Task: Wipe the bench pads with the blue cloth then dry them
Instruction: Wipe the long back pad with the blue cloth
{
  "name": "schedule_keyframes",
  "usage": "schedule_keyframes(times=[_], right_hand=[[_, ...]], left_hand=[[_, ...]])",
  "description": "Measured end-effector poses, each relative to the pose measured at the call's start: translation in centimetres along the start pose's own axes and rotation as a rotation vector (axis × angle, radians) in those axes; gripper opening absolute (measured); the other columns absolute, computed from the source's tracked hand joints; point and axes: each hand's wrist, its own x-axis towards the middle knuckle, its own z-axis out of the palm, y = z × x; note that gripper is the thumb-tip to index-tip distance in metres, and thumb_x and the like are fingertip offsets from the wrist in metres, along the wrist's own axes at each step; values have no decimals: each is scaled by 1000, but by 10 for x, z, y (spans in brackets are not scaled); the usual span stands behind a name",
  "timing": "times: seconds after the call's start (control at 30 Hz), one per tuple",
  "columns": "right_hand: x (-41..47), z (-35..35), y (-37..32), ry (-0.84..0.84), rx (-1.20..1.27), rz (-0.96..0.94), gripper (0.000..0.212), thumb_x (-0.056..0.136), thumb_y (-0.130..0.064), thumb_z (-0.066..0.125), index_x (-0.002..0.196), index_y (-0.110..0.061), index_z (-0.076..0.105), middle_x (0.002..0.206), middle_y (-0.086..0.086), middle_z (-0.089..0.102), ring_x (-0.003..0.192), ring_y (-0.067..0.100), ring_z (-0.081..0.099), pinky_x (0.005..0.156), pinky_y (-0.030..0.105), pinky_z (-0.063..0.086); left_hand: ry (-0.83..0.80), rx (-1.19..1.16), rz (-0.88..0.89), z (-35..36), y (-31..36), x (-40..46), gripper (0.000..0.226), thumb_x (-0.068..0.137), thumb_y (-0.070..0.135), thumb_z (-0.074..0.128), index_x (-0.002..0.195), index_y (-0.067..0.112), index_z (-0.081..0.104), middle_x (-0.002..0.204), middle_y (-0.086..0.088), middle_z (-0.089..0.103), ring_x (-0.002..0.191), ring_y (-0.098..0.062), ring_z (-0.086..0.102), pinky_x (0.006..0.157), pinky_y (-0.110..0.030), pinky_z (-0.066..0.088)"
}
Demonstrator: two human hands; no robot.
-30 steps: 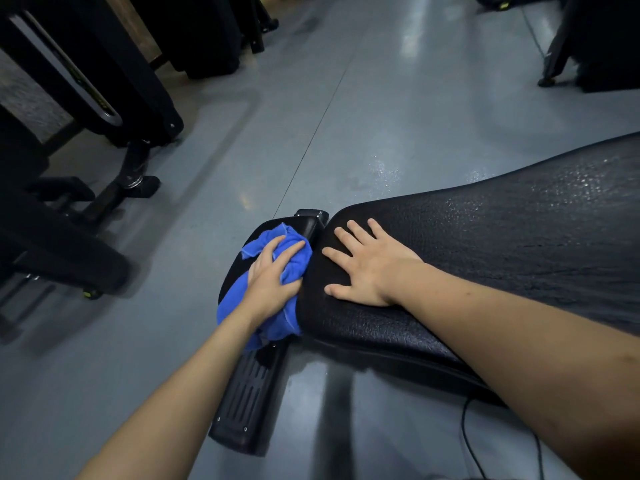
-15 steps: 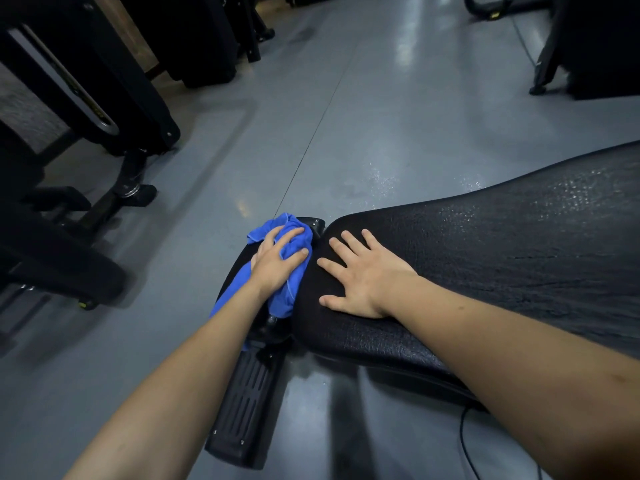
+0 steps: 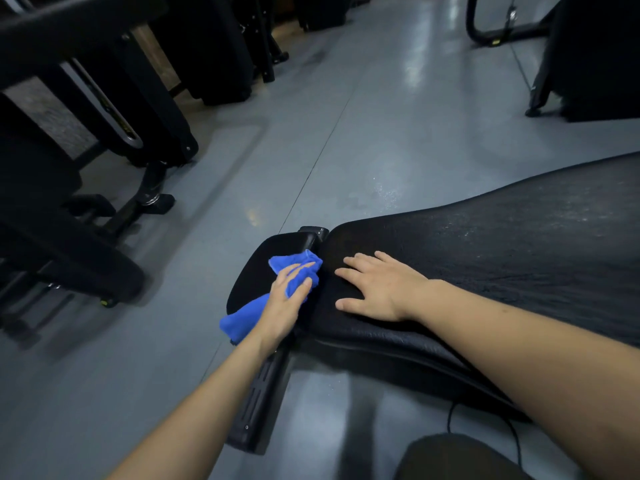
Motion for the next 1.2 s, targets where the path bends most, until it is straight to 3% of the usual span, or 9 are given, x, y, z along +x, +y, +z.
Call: schedule_keyframes(times=[0.17,0.27,0.4,0.57,0.77,0.87,1.03,1.2], right_hand=[[-57,-12,36,52,-19,100,76,97,-67,36,159,-27,22,169,1,4,155,18,-8,124,45,-4],[-95,-24,58,88,-32,167,78,96,-66,38,160,-25,19,169,1,5,155,18,-8,124,45,-4],[-150,-41,81,115,-37,238,84,94,-67,44,160,-23,16,169,1,6,155,17,-7,124,44,-4],[-226,-57,110,131,-37,318,96,88,-72,51,160,-21,14,169,0,7,155,17,-6,124,45,-5],[-335,-67,141,146,17,420,110,78,-70,67,159,-18,16,167,-1,14,154,16,0,123,44,-4],[-390,-77,152,154,43,495,110,76,-67,72,158,-18,19,166,-1,17,154,15,3,122,42,-3],[-462,-87,164,191,66,570,111,72,-65,77,157,-20,23,164,-1,21,152,15,10,122,38,-3],[-493,-83,164,219,121,583,109,73,-67,75,158,-25,22,162,-5,23,151,10,14,122,38,-4]], left_hand=[[-154,163,144,30,31,-17,34,100,38,54,133,43,58,141,19,40,129,16,25,110,-19,20],[-293,213,217,60,64,-25,34,98,43,52,130,54,51,139,27,35,134,7,25,113,-22,18],[-322,247,254,102,107,-33,39,91,53,50,130,58,47,140,24,34,139,-10,28,119,-36,21],[-400,289,367,164,164,-56,55,87,51,49,141,39,51,136,26,33,137,-11,30,119,-37,20],[-498,338,575,257,247,-94,59,86,52,49,143,36,50,137,20,34,134,-12,31,113,-31,19],[-539,348,663,296,283,-115,61,85,54,49,144,37,48,144,14,36,135,-13,30,114,-34,20],[-568,310,680,341,325,-154,63,81,58,45,141,39,51,143,13,39,135,-12,31,116,-39,20],[-659,280,746,355,345,-182,69,73,64,54,138,41,53,144,15,38,137,-11,31,114,-31,18]])
